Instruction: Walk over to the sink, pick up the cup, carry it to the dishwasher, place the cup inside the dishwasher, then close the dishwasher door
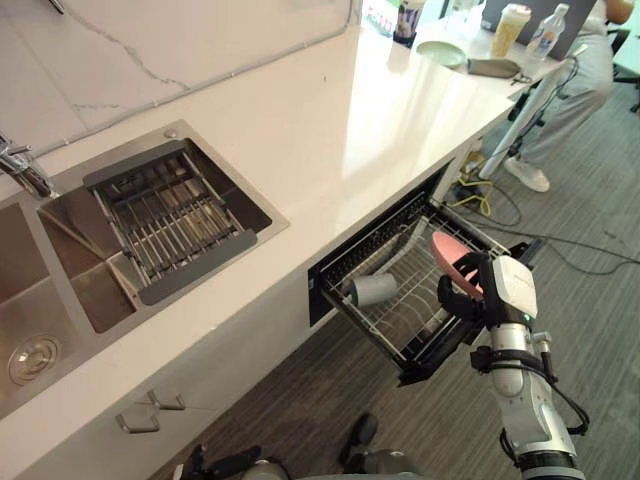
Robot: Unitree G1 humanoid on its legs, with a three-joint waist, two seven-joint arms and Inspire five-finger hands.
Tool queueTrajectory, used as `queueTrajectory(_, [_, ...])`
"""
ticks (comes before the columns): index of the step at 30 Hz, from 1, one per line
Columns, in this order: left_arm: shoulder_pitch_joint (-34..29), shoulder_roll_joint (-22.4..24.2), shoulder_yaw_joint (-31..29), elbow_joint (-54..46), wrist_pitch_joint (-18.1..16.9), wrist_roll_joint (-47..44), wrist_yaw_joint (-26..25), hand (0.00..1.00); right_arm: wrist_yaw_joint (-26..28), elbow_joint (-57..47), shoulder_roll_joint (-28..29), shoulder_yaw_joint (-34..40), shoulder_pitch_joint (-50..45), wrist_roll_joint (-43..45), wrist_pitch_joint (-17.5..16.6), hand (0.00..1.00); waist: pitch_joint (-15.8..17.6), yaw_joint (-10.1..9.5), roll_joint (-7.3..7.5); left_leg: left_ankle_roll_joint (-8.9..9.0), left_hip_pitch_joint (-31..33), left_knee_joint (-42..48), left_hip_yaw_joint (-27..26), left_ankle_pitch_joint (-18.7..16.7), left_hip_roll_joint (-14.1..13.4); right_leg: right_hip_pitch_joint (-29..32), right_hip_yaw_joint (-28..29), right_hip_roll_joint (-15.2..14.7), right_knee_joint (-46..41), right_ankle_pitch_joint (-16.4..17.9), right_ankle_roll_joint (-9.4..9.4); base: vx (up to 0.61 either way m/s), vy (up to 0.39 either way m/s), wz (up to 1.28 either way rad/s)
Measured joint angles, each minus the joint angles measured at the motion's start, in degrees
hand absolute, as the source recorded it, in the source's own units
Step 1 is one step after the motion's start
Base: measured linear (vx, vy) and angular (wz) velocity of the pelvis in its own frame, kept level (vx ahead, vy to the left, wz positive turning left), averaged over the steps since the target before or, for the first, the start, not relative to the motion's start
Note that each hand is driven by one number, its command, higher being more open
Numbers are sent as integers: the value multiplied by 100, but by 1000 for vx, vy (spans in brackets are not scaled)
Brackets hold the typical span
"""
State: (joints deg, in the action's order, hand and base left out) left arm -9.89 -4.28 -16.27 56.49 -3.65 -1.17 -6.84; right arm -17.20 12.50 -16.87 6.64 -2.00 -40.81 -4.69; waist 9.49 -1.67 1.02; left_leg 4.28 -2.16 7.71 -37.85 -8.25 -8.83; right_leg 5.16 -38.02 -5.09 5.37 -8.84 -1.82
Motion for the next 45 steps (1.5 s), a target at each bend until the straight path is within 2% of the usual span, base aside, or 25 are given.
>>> queueTrajectory(4, [156, -63, 60, -6, 11, -214, 167, 100, -191, 505, -45, -62, 482, 209, 34, 0, 228, -34, -7, -74, 217, 16, 163, 40, 81, 127, -142, -107, 0, -64, 20, -31, 161, 21])
queueTrajectory(7, [389, -132, 217, -20, 16, -370, 298, 100, -300, 986, -225, -163, 1195, 529, 138, 0, 484, -86, -25, -166, 533, 141, 271, 45, 143, 339, -222, -211, -3, -168, 15, -101, 177, 19])
queueTrajectory(12, [725, -142, 399, -266, 45, -715, 458, 100, -419, 1824, -577, -362, 2193, 912, 489, 0, 881, -234, -191, -340, 1043, 432, 515, -1, 206, 595, -349, -368, -26, -325, 28, -83, 170, 25])
queueTrajectory(15, [933, -182, 433, -276, 275, -1358, 729, 100, -431, 2328, -792, -496, 2699, 1270, 635, 0, 1087, -250, -276, -423, 1280, 590, 594, -34, 226, 720, -329, -440, -26, -429, 57, -76, 192, 15])
queueTrajectory(20, [1014, -193, 491, -324, 353, -1580, 878, 100, -539, 2724, -934, -493, 2964, 1696, 780, 0, 1263, -260, -338, -481, 1381, 657, 634, -45, 283, 775, -301, -509, -26, -481, 71, -61, 170, 5])
queueTrajectory(21, [1012, -208, 530, -389, 353, -1582, 877, 100, -565, 2762, -970, -493, 2966, 1712, 813, 100, 1273, -264, -354, -490, 1385, 662, 641, -47, 289, 775, -298, -516, -23, -485, 71, -58, 169, 2])
queueTrajectory(24, [1020, -215, 559, -618, 359, -1594, 879, 100, -643, 2767, -1041, -492, 2971, 1715, 874, 100, 1295, -260, -386, -503, 1413, 699, 662, -52, 290, 777, -281, -525, -4, -489, 73, -53, 126, 2])
queueTrajectory(29, [1022, -222, 564, -755, 448, -1630, 934, 100, -657, 2692, -1069, -435, 2953, 2379, 939, 100, 1311, -238, -410, -531, 1422, 742, 649, -65, 256, 777, -228, -509, -1, -486, 74, -45, 110, -2])
queueTrajectory(31, [1018, -213, 564, -743, 472, -1632, 961, 100, -594, 2254, -1047, -290, 2806, 2398, 938, 100, 1312, -234, -409, -530, 1422, 747, 636, -66, 235, 783, -200, -490, 0, -484, 74, -26, 105, -5])
queueTrajectory(34, [1009, -185, 558, -728, 472, -1620, 958, 100, -433, 905, -966, -62, 2436, 2510, 867, 100, 1314, -212, -405, -526, 1392, 744, 581, -69, 199, 788, -108, -449, 0, -485, 73, -10, 97, -10])
queueTrajectory(37, [1004, -127, 551, -728, 465, -1561, 924, 100, -257, -10, -836, 117, 2243, 2783, 639, 100, 1312, -175, -383, -525, 1279, 711, 537, -69, 187, 717, 12, -423, -1, -485, 73, -5, 104, -8])
queueTrajectory(39, [959, -104, 548, -727, 449, -1545, 894, 100, 108, -261, -648, 384, 2138, 3538, 534, 100, 1285, -150, -316, -524, 1127, 662, 518, -69, 185, 601, 52, -408, -1, -482, 78, -13, 113, -6])
queueTrajectory(40, [893, -105, 538, -725, 428, -1451, 821, 100, 354, -308, -518, 539, 2034, 4098, 479, 100, 1224, -133, -209, -520, 1054, 643, 492, -71, 184, 550, 93, -402, 0, -470, 93, -25, 98, -9])
queueTrajectory(45, [690, -78, 465, -612, 385, -1460, 637, 100, 735, -523, -167, 958, 1620, 4933, 386, 100, 1068, -36, 30, -494, 795, 563, 413, -87, 185, 351, 236, -388, 1, -382, 149, -17, 91, -9])
